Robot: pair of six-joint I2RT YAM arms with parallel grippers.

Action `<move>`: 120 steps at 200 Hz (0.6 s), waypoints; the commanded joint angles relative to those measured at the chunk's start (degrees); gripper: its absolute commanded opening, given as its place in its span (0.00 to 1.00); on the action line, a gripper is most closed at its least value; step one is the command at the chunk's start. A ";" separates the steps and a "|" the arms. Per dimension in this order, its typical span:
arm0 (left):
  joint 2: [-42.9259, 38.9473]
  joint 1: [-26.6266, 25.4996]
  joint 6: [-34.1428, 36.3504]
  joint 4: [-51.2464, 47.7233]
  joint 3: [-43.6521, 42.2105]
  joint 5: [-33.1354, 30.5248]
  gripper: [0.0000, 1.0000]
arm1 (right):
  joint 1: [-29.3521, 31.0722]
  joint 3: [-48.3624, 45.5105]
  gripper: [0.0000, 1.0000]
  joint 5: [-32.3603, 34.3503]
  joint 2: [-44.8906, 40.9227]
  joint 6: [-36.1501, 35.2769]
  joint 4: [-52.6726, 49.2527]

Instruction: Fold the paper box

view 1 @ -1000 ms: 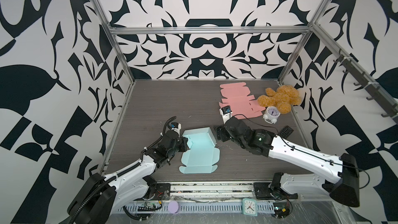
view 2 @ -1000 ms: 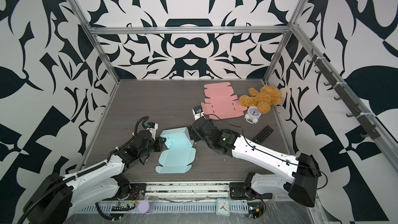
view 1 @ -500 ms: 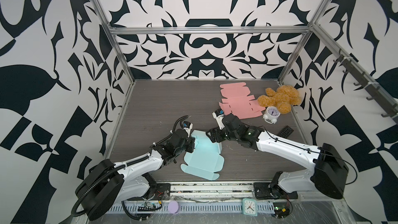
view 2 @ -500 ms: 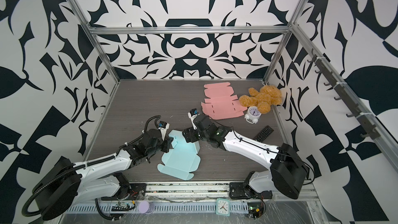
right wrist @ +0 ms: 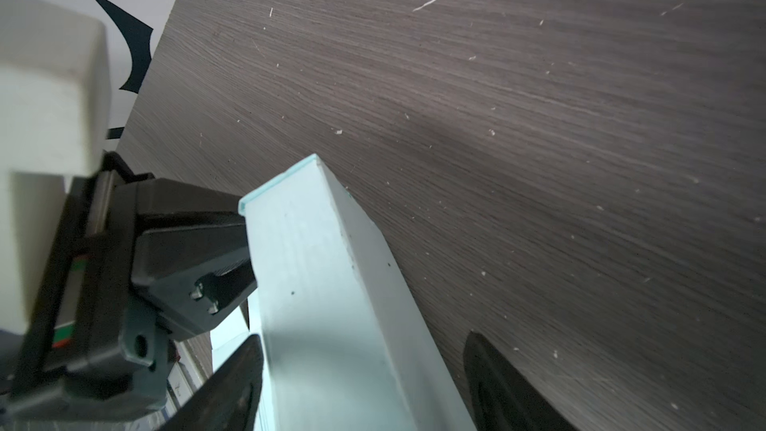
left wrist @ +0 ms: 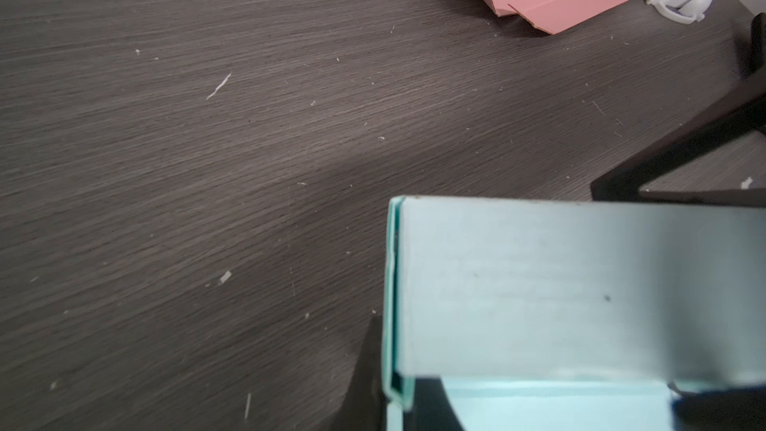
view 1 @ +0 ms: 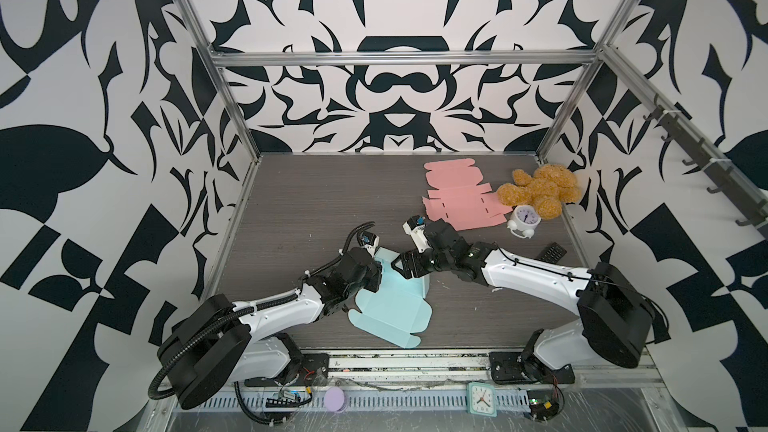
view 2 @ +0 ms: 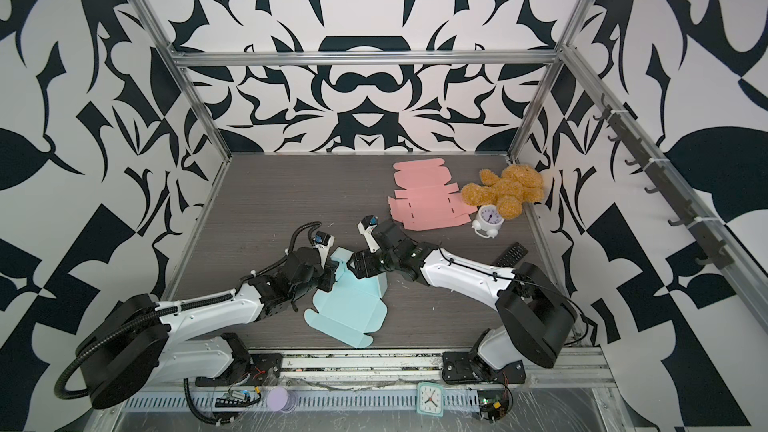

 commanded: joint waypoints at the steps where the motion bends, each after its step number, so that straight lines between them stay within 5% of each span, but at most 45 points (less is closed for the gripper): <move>1: 2.80 0.05 -0.83 -1.18 0.63 -2.53 0.01 | 0.27 -1.70 0.77 -4.35 -0.16 2.18 3.00; 48: 4.80 0.05 -0.87 0.35 0.40 -3.44 0.03 | 0.30 -3.47 0.74 -6.91 -0.60 4.55 5.18; 120: 4.12 -0.46 -0.93 0.87 -0.57 -2.63 0.14 | 0.34 -2.88 0.74 0.39 -2.36 2.07 -0.05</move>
